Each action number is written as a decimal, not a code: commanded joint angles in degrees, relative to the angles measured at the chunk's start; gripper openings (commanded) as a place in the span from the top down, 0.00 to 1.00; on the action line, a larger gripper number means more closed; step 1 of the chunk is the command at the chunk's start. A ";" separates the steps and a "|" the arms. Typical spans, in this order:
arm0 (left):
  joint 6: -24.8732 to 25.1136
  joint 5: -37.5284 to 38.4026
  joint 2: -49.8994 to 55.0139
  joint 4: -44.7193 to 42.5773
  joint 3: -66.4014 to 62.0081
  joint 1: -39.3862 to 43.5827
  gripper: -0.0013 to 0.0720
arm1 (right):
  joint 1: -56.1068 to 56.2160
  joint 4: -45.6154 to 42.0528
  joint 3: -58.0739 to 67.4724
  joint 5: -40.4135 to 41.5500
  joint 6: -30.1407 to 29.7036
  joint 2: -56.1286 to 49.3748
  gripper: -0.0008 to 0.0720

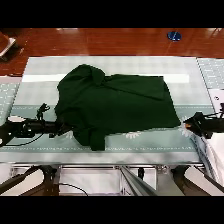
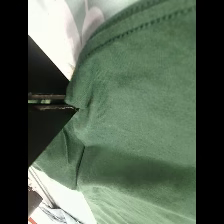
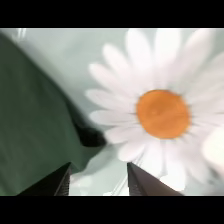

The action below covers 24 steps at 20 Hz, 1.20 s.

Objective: Fold the shirts.

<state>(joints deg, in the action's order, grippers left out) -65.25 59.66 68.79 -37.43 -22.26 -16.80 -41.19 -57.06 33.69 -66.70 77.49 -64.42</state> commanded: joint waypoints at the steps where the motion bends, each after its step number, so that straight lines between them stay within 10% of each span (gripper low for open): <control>1: 0.11 -0.37 0.04 0.00 -0.04 0.04 0.96 | 2.89 2.69 0.04 1.40 -2.12 -5.11 0.43; 11: 0.68 -2.12 0.04 1.64 -0.04 0.04 0.96 | 8.96 10.29 0.44 5.79 -6.67 -11.58 0.44; 13: 2.60 -2.08 -0.07 4.24 -0.11 0.04 0.96 | 13.03 10.19 3.06 5.20 -6.67 -12.33 0.63; 14: 3.34 -1.84 -0.24 5.77 -0.59 0.04 0.96 | 14.53 10.21 4.90 4.37 -6.91 -12.24 0.96; 24: 4.70 -2.43 -15.39 20.81 -46.97 -0.59 0.96 | 20.15 5.70 60.24 -7.41 0.17 -3.21 0.95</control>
<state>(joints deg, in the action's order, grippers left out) -60.77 60.18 58.52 -20.01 -53.25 -16.93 -21.76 -47.77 77.91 -72.71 74.76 -71.18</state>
